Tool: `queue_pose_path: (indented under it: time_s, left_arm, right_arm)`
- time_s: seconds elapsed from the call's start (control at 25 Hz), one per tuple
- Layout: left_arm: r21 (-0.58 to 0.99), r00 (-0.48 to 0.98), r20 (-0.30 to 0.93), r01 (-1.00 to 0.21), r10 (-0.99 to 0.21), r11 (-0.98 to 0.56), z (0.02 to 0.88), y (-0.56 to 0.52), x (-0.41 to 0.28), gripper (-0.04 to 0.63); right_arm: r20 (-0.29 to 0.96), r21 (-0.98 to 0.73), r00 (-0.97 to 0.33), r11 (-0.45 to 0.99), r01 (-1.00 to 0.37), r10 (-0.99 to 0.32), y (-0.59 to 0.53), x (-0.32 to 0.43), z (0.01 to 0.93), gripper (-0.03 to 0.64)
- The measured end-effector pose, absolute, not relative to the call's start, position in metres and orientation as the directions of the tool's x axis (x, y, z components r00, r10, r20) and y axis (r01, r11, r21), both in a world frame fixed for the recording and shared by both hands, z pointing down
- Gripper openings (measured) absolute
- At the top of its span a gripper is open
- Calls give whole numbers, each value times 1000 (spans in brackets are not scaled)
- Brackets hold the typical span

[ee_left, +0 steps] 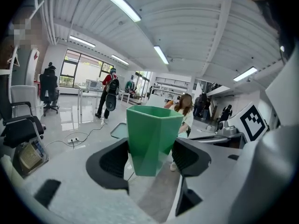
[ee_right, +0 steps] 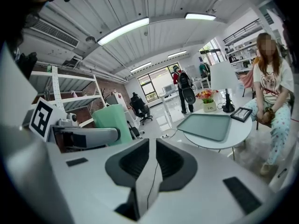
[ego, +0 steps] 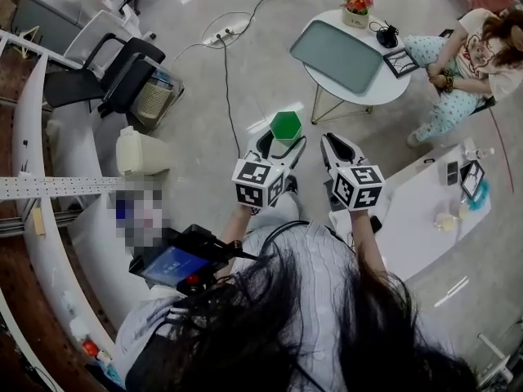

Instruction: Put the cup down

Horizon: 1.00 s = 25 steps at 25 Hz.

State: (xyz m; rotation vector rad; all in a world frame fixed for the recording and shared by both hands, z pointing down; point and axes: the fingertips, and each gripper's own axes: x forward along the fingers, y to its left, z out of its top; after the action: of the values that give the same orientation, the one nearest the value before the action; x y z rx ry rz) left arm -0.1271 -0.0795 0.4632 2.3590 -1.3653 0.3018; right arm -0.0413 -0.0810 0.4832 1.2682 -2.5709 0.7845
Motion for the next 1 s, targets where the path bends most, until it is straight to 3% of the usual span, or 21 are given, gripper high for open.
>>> queue_pose_path:
  time_s: [1.0]
  left_arm:
    - [270, 561, 381, -828, -735, -491, 478, -157, -181, 305]
  right_arm:
    - [405, -373, -542, 408, -833, -736, -155, -76, 490, 64]
